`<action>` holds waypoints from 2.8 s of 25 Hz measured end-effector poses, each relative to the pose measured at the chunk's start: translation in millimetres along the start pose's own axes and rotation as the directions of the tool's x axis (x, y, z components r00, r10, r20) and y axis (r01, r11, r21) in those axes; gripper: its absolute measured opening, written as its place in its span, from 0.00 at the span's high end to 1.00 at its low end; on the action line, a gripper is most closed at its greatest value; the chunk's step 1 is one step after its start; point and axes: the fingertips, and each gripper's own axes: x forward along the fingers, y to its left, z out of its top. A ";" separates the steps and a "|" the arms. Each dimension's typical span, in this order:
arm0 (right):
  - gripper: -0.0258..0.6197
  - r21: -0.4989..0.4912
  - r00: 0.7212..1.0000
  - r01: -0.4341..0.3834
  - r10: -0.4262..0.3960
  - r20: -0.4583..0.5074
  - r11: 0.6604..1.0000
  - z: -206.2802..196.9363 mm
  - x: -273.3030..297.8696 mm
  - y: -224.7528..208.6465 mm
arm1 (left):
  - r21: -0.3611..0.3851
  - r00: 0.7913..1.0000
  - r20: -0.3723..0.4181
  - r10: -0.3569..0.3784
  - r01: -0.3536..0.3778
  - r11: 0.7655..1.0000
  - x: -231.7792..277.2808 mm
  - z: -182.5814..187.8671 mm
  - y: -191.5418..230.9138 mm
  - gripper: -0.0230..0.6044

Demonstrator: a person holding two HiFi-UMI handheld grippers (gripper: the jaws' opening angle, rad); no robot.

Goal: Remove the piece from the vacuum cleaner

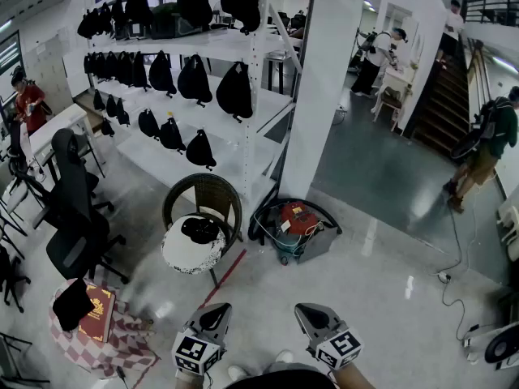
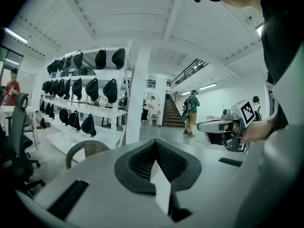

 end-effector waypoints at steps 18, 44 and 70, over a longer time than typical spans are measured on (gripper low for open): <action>0.92 0.094 0.993 0.085 -0.092 0.075 0.992 -8.9 -60.1 -168.4 | -0.049 0.998 -0.027 -0.049 0.048 0.998 167.3 30.3 -88.6 0.94; 0.92 0.163 0.928 0.363 -0.372 0.027 0.917 33.1 182.0 -348.4 | 0.025 0.917 -0.123 -0.379 0.384 0.923 440.2 64.9 115.7 0.94; 0.92 0.389 0.788 0.595 -0.607 -0.106 0.704 -39.1 98.5 -558.4 | 0.015 0.759 -0.347 -0.551 0.592 0.805 675.0 49.8 5.2 0.94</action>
